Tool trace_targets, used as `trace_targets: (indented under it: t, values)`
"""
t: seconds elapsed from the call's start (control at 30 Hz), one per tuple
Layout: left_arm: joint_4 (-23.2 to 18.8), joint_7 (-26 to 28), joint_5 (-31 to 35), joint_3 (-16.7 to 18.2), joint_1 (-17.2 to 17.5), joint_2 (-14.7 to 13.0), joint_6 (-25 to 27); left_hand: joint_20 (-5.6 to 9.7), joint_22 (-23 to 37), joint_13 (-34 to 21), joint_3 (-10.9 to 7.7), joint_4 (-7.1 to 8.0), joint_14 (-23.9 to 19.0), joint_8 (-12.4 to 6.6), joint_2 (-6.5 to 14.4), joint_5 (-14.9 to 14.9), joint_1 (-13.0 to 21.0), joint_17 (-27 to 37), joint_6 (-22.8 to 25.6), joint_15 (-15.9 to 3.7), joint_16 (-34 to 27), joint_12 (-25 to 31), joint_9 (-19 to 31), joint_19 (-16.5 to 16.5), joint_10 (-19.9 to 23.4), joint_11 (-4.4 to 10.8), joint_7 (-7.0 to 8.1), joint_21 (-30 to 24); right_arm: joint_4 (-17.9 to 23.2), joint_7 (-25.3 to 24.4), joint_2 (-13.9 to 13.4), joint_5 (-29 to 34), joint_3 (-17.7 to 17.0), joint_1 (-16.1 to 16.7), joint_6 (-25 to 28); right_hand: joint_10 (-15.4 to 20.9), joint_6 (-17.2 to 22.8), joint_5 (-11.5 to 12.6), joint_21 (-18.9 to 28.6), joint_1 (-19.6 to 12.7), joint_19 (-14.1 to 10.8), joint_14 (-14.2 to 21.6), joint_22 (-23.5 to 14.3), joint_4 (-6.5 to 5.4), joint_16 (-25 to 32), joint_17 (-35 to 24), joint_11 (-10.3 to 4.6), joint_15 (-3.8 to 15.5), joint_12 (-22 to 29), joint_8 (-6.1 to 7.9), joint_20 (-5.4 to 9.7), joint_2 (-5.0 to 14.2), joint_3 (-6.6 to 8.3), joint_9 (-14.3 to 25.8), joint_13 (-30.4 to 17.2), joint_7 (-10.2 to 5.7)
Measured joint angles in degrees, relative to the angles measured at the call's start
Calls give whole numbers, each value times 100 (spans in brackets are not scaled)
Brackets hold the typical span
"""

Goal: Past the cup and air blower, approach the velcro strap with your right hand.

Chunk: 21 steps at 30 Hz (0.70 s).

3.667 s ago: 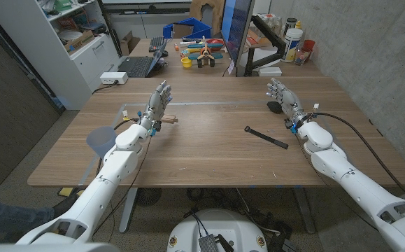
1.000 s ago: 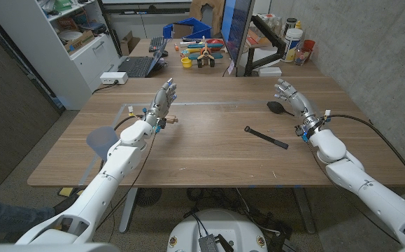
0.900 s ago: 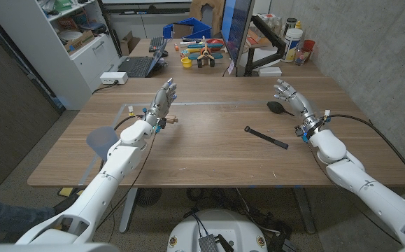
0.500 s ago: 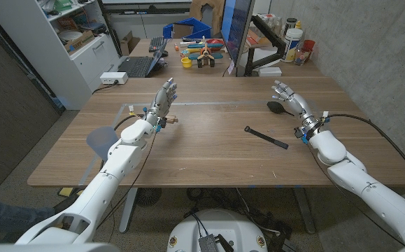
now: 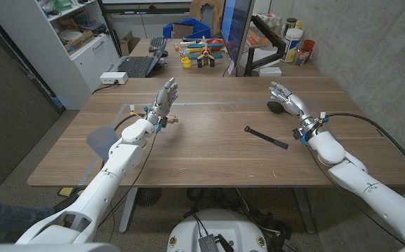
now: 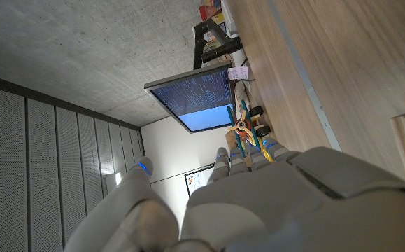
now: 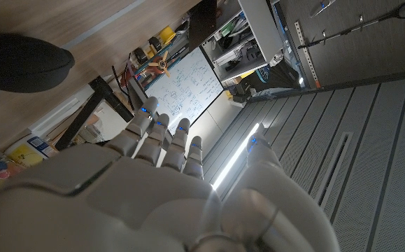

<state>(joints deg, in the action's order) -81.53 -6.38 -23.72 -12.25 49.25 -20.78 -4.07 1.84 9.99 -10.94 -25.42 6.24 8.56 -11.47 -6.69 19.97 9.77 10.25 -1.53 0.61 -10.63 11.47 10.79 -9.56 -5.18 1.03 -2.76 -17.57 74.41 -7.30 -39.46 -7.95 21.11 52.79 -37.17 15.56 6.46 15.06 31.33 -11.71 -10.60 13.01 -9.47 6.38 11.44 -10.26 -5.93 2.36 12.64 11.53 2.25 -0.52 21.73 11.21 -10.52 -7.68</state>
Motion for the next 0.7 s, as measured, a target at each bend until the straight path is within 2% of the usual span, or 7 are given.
trace_targets:
  t: [0.7]
  values:
    - [148,-149,0,-8,-95,1,-42,0,0,0,23,-23,30,0,0,0,0,0,0,-30,0,0,0,0,0,0,0,36,200,-601,-35,847,53,103,26,55,30,43,-84,22,-62,52,0,0,1,0,-54,-11,44,43,-20,-23,1,0,0,-30]
